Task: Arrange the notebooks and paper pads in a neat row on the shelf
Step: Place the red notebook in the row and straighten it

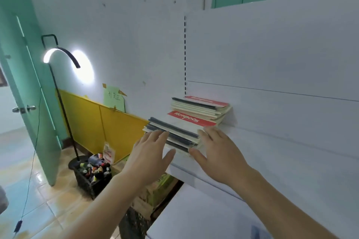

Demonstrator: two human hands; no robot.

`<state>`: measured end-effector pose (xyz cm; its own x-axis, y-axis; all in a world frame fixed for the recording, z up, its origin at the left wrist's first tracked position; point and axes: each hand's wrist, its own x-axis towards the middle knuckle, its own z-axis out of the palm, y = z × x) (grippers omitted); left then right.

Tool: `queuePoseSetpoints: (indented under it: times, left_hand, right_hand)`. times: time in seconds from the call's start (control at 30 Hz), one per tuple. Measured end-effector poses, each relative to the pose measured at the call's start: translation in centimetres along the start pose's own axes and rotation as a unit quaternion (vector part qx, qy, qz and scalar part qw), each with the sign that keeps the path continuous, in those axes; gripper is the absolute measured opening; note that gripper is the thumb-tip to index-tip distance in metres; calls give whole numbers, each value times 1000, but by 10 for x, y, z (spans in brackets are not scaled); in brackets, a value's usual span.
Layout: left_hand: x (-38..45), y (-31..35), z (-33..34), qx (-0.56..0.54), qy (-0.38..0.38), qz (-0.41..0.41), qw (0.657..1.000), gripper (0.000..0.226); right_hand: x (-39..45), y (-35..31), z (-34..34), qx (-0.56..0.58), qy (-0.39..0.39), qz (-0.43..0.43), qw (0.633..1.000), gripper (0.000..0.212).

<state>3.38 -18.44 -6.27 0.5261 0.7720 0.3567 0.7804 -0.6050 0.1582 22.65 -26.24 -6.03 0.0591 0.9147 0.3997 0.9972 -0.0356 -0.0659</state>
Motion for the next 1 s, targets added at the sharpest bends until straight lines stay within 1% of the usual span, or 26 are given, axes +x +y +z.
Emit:
queuePoseSetpoints:
  times: [0.1,0.2,0.27,0.33,0.37,0.47,0.5,0.6,0.63,0.67,0.7,0.77,0.83,0.87,0.9,0.93,0.97,1.0]
  left_hand:
    - [37,-23,3,2,7,11,1000,61]
    - [66,-40,14,7,-4,33,999,61]
    - [85,-50,23,18,-7,53,998,64]
    - [104,-62,32,15,-5,82,997,66]
    - [113,-67,36,14,-10,99,995,67]
    - [130,-83,46,21,-10,163,986,73]
    - [135,-88,47,17,-8,179,984,73]
    - [148,-100,45,-22,4,232,973,59]
    - [151,-104,43,-37,17,249,968,57]
    - [152,-108,41,-57,37,264,962,56]
    - [154,-112,40,-83,73,275,955,52]
    - [153,-116,36,-141,151,268,941,41]
    - [149,-115,27,-206,181,235,932,45]
    - [144,-113,21,-246,176,219,928,49]
    - [138,-110,13,-296,147,204,921,54]
    - [132,-106,5,-358,89,188,910,60]
    - [127,-102,-1,-421,8,172,890,67]
    - [123,-98,-5,-479,-78,156,860,71]
  right_hand:
    - [41,-2,14,-1,5,16,1000,70]
    - [65,-4,25,-15,-19,25,999,68]
    - [75,-5,31,-32,-27,28,999,58]
    - [83,-6,32,-37,-25,43,998,41]
    - [85,-7,32,-36,-26,50,998,37]
    - [87,-12,36,-63,-7,52,997,40]
    - [87,-14,38,-77,3,53,996,41]
    - [86,-23,38,-116,6,85,990,24]
    - [86,-28,37,-127,12,95,987,22]
    - [87,-34,34,-141,23,102,984,24]
    - [88,-40,32,-156,50,104,981,30]
    - [87,-56,25,-187,143,111,965,42]
    - [83,-74,19,-223,224,129,940,45]
    - [81,-84,17,-237,253,142,927,45]
    - [80,-96,17,-249,280,153,915,44]
    - [80,-107,18,-259,304,158,903,42]
    - [81,-117,21,-263,325,154,895,39]
    - [82,-126,26,-259,337,149,893,35]
